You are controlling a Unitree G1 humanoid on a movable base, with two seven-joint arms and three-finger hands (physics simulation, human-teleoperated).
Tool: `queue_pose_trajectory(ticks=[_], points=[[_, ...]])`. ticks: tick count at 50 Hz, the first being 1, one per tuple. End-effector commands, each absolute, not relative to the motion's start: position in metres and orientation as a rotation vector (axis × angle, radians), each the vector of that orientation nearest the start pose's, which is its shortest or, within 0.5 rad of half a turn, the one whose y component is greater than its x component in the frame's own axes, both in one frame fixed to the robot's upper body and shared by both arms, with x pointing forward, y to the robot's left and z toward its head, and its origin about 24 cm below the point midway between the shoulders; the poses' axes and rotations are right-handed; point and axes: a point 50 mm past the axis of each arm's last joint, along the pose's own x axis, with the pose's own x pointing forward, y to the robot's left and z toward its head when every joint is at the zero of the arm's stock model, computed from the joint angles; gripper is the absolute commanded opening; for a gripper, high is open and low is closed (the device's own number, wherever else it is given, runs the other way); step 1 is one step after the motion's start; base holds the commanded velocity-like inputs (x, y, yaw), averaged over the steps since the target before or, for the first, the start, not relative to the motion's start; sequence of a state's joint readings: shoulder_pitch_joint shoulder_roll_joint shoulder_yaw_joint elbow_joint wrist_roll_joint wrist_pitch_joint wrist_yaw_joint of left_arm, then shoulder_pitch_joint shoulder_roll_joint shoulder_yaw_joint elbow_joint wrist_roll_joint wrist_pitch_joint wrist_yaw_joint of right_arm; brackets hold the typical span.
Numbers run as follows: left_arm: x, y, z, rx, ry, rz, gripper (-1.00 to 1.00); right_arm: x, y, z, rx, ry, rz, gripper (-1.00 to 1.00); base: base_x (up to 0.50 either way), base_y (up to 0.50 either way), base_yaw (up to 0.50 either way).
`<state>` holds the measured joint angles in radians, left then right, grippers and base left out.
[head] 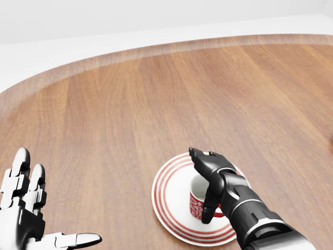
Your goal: Put the red mug on the left plate.
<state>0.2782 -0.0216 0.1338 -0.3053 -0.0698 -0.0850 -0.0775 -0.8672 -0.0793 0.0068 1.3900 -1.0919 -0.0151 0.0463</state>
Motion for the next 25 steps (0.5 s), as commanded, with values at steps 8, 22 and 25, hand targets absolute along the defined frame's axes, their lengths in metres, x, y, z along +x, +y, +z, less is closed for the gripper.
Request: queue_pose_trajectory(ticks=[8,22,25], points=[[0.194,0.193,0.062,-0.029,-0.132,0.136,1.00,0.370,-0.135,0.019,-1.293,0.422,0.415,1.00,0.00,0.00,0.00],[0.192,0.191,0.062,-0.026,-0.132,0.135,1.00,0.415,-0.172,0.139,-1.371,0.280,0.213,1.00,0.00,0.00,0.00],[0.192,0.191,0.062,-0.024,-0.131,0.134,1.00,0.411,-0.177,0.148,-1.368,0.262,0.214,1.00,0.00,0.00,0.00]])
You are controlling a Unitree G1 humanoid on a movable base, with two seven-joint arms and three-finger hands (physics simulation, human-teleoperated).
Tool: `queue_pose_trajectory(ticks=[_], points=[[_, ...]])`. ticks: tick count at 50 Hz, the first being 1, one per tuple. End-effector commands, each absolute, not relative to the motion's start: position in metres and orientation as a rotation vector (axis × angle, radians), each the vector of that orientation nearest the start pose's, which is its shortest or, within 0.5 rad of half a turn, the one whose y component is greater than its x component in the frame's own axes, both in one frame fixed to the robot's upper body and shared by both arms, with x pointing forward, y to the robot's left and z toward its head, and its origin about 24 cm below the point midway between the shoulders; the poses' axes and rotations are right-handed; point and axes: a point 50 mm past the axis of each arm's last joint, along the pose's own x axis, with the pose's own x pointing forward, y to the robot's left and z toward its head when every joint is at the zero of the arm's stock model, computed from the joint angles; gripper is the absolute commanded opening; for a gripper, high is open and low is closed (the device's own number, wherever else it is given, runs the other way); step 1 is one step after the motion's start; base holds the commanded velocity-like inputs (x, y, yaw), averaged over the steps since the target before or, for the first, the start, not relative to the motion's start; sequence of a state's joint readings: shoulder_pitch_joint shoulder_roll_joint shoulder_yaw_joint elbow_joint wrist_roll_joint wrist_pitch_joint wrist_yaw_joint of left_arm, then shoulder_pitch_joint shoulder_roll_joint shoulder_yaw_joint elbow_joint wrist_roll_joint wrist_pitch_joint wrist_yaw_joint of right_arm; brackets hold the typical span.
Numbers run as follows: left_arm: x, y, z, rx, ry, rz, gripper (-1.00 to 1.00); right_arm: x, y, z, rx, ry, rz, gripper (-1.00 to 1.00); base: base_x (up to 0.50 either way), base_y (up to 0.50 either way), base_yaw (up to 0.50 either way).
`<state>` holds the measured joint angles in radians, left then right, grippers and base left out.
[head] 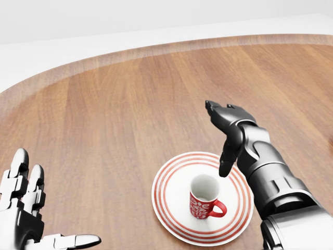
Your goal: Put the red mug on the left plate.
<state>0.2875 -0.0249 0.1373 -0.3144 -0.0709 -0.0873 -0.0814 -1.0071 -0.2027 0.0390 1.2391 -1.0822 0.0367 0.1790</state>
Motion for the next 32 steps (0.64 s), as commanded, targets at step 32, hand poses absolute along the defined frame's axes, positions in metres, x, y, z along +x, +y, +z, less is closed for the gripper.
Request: queue_pose_trajectory(ticks=[32], points=[[0.193,0.187,0.063,-0.015,-0.132,0.123,1.00,0.230,-0.283,0.181,-1.206,0.030,-0.163,1.00,0.00,0.00,0.00]])
